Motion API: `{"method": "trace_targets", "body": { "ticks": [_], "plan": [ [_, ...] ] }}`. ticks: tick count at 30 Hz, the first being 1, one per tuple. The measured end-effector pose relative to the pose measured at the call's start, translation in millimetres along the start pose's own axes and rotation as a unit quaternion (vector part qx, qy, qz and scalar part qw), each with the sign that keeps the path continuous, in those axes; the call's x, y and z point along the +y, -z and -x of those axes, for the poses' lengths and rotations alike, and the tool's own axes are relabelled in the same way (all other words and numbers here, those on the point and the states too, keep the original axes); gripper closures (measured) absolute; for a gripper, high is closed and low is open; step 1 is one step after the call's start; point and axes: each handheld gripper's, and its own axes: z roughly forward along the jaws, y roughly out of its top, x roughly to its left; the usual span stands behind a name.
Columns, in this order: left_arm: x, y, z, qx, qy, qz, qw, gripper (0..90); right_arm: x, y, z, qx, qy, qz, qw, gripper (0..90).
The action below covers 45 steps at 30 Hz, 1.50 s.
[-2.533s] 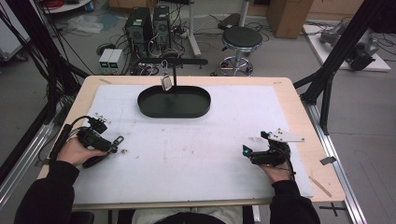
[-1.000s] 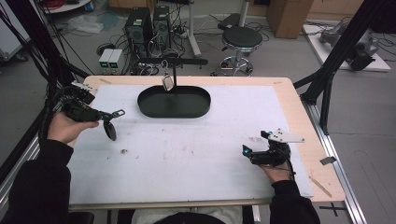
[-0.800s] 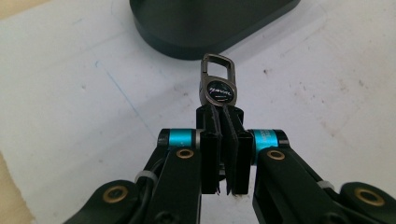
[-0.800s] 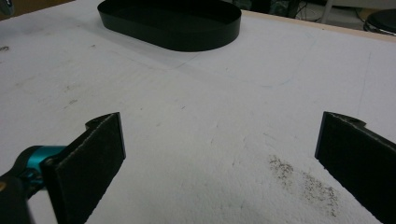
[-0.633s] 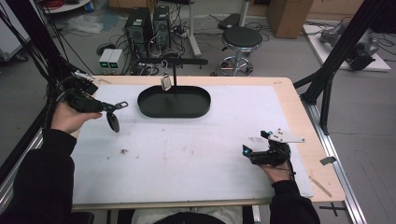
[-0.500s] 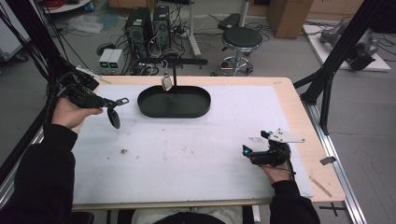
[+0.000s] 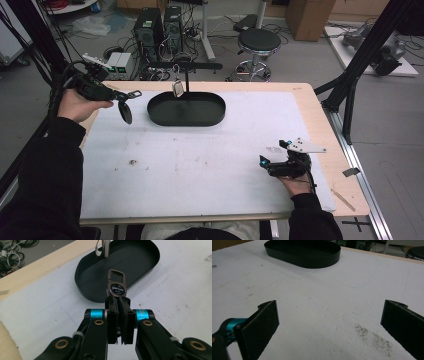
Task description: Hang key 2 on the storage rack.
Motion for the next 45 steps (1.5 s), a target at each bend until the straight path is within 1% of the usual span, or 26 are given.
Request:
{"method": "trace_targets", "body": {
  "ticks": [4, 7, 9, 13, 17, 18, 21, 23, 24, 28, 30, 33, 34, 37, 40, 42, 45],
  "plan": [
    [13.8, -2.7, 2.0, 0.008, -0.013, -0.006, 0.9999, 85.5, 0.2, 0.6, 0.2, -0.003, -0.001, 0.003, 1.0, 0.8],
    [22.5, -4.8, 4.2, 0.007, -0.023, -0.007, 0.9997, 85.4, 0.2, 0.9, 0.2, -0.002, -0.001, 0.004, 1.0, 0.8],
    [29.7, -5.4, 5.1, 0.006, -0.034, -0.008, 0.9994, 85.4, 0.0, 0.7, 0.6, -0.002, -0.001, 0.003, 1.0, 0.8],
    [43.5, -4.8, 7.1, 0.011, -0.046, -0.004, 0.9989, 85.4, -0.1, 0.8, 0.6, -0.002, -0.001, 0.003, 1.0, 0.8],
    [56.4, -5.4, 8.7, 0.02, -0.058, 0.007, 0.9981, 85.4, -0.1, 0.8, 1.1, -0.002, 0.0, 0.004, 1.0, 0.8],
    [59.1, -5.7, 8.4, 0.023, -0.061, 0.01, 0.9978, 85.4, -0.2, 0.9, 0.5, -0.001, -0.003, 0.003, 1.0, 0.8],
    [64.5, -8.9, 7.4, 0.03, -0.063, 0.019, 0.9974, 85.3, -0.1, 1.1, 0.1, -0.002, -0.003, 0.004, 1.0, 0.8],
    [66.1, -12.7, 6.1, 0.033, -0.062, 0.026, 0.9972, 85.3, -0.1, 1.2, 0.9, -0.002, 0.0, 0.005, 1.0, 0.8],
    [66.9, -16.0, 5.3, 0.034, -0.058, 0.028, 0.9973, 85.3, -0.2, 1.4, 0.9, -0.003, -0.001, 0.005, 1.0, 0.8],
    [69.3, -27.2, 2.8, 0.044, -0.053, 0.022, 0.9974, 85.3, -0.3, 1.4, 0.9, -0.003, -0.002, 0.005, 1.0, 0.8],
    [70.2, -30.9, 2.4, 0.049, -0.053, 0.021, 0.9972, 85.2, -0.3, 1.4, 0.9, -0.002, -0.001, 0.005, 1.0, 0.8],
    [71.3, -36.3, 0.7, 0.054, -0.048, 0.023, 0.9972, 85.1, -0.4, 1.9, 0.8, -0.002, -0.001, 0.005, 1.0, 0.8],
    [71.7, -37.1, 0.0, 0.058, -0.046, 0.021, 0.997, 85.1, -0.4, 2.0, 0.9, -0.002, -0.001, 0.005, 1.0, 0.8],
    [72.2, -40.2, 0.8, 0.068, -0.05, 0.02, 0.9962, 85.0, -0.5, 2.7, 0.2, -0.001, -0.003, 0.005, 1.0, 0.8],
    [72.9, -46.3, 1.6, 0.073, -0.053, 0.01, 0.9959, 85.0, -0.5, 2.8, 0.1, -0.001, -0.001, 0.005, 1.0, 0.8],
    [73.8, -51.3, 2.0, 0.08, -0.054, 0.004, 0.9953, 85.0, -0.6, 2.8, 0.1, -0.001, -0.004, 0.006, 1.0, 0.8],
    [75.4, -57.8, 2.0, 0.085, -0.047, 0.005, 0.9952, 85.0, -0.6, 3.0, 0.0, 0.002, -0.001, 0.006, 1.0, 0.8]
  ]
}}
